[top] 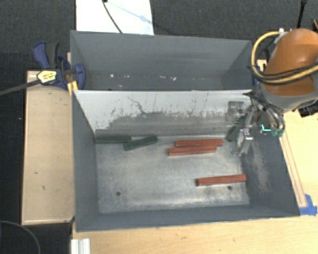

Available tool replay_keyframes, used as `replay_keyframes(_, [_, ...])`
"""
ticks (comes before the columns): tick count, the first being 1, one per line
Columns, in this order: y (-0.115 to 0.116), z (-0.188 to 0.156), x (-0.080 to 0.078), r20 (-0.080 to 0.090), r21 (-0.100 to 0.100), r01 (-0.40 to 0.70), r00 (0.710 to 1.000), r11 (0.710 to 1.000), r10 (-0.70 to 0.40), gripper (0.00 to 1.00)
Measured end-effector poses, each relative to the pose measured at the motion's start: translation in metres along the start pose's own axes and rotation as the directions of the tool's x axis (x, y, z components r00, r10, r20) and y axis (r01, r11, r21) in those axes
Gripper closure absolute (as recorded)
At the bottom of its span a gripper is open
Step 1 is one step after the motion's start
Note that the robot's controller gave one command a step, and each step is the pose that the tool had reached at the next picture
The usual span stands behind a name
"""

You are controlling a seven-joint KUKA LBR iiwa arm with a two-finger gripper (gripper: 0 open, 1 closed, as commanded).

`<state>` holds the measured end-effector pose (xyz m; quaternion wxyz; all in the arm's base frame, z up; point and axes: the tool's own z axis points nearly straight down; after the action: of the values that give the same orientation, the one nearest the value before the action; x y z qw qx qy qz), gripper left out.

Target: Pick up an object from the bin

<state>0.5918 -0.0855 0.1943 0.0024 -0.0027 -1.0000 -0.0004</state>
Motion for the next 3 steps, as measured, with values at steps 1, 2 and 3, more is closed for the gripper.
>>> replay_keyframes(1, [0.007,0.129,0.097,-0.004,-0.001,0.081,0.997,0.997,-0.081,0.00])
replay_keyframes(2, [0.015,0.093,0.102,0.011,0.001,0.054,0.998,0.999,-0.054,0.00])
replay_keyframes(3, [0.002,0.094,0.103,0.012,0.000,-0.117,0.993,0.993,0.117,0.00])
